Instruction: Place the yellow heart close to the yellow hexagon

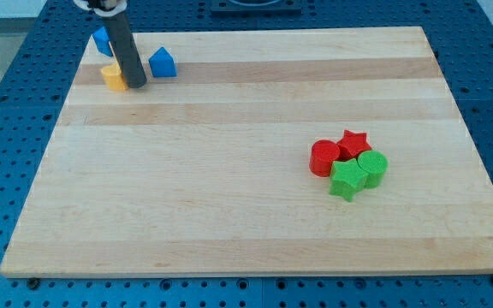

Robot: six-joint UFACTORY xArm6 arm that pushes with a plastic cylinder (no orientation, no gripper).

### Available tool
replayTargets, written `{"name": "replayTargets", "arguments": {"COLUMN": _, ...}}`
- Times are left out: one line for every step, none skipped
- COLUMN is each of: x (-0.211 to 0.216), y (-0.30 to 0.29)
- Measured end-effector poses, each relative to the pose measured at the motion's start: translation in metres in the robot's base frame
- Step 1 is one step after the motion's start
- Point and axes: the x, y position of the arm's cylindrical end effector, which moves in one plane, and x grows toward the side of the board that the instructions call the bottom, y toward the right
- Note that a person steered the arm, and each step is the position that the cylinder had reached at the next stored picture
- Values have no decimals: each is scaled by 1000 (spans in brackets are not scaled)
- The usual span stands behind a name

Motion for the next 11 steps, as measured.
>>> {"name": "replayTargets", "arguments": {"x": -12, "y": -23}}
{"name": "replayTargets", "arguments": {"x": -12, "y": -42}}
{"name": "replayTargets", "arguments": {"x": 15, "y": -44}}
{"name": "replayTargets", "arguments": {"x": 48, "y": -62}}
{"name": "replayTargets", "arguments": {"x": 45, "y": -90}}
{"name": "replayTargets", "arguments": {"x": 34, "y": -107}}
{"name": "replayTargets", "arguments": {"x": 33, "y": -92}}
{"name": "replayTargets", "arguments": {"x": 6, "y": -89}}
{"name": "replayTargets", "arguments": {"x": -3, "y": -89}}
{"name": "replayTargets", "arguments": {"x": -5, "y": -87}}
{"name": "replayTargets", "arguments": {"x": -20, "y": -82}}
